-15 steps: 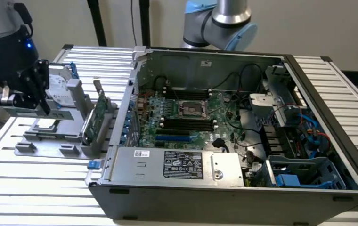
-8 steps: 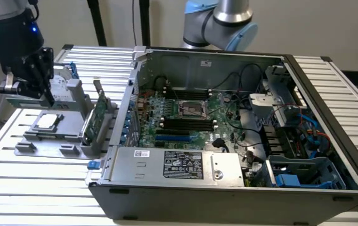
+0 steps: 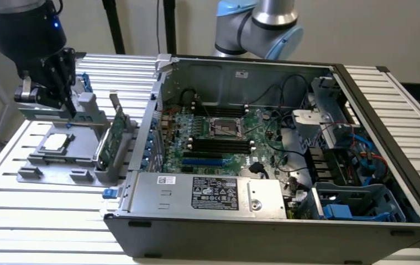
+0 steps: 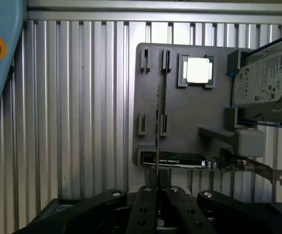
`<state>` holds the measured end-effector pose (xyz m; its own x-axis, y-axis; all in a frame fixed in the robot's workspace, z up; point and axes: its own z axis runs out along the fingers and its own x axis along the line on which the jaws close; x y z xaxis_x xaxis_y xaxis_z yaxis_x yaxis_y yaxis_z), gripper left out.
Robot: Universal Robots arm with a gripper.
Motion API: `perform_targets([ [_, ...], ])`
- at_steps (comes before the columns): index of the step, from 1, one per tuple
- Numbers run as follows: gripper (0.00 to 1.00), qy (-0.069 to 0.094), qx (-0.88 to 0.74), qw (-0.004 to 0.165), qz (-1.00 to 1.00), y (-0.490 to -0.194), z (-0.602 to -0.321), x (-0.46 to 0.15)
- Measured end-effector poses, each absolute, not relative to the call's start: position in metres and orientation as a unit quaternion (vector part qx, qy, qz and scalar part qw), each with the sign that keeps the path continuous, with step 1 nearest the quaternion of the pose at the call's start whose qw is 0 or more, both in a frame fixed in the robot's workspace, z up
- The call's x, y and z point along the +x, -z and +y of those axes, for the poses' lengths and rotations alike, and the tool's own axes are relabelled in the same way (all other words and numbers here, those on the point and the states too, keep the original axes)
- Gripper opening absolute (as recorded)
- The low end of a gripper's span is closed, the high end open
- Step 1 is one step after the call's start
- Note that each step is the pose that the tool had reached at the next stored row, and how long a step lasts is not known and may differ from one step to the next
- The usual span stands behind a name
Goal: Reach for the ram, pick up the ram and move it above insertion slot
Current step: 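Pick up the ram and move it above insertion slot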
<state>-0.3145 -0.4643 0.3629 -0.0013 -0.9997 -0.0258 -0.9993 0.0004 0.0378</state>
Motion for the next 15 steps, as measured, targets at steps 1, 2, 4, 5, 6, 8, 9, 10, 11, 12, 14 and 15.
perform_targets([
  [1, 0.13, 0.023, 0.707, 0.003, -0.707, -0.364, -0.464, -0.312],
  [2, 0.13, 0.024, 0.707, 0.003, -0.707, -0.364, -0.464, -0.309],
  [4, 0.13, 0.026, 0.707, 0.001, -0.707, -0.366, -0.463, -0.304],
  [5, 0.13, 0.027, 0.707, 0.0, -0.707, -0.366, -0.463, -0.301],
  [6, 0.13, 0.028, 0.707, -0.001, -0.707, -0.367, -0.463, -0.299],
  [8, 0.13, 0.029, 0.707, -0.003, -0.707, -0.368, -0.462, -0.294],
  [9, 0.13, 0.03, 0.707, -0.004, -0.707, -0.369, -0.462, -0.291],
  [10, 0.13, 0.031, 0.707, -0.004, -0.707, -0.37, -0.461, -0.288],
  [11, 0.13, 0.032, 0.707, -0.005, -0.707, -0.37, -0.461, -0.286],
  [12, 0.13, 0.033, 0.707, -0.006, -0.707, -0.371, -0.461, -0.283],
  [14, 0.13, 0.035, 0.707, -0.008, -0.707, -0.373, -0.46, -0.278],
  [15, 0.13, 0.035, 0.707, -0.009, -0.707, -0.373, -0.46, -0.275],
])
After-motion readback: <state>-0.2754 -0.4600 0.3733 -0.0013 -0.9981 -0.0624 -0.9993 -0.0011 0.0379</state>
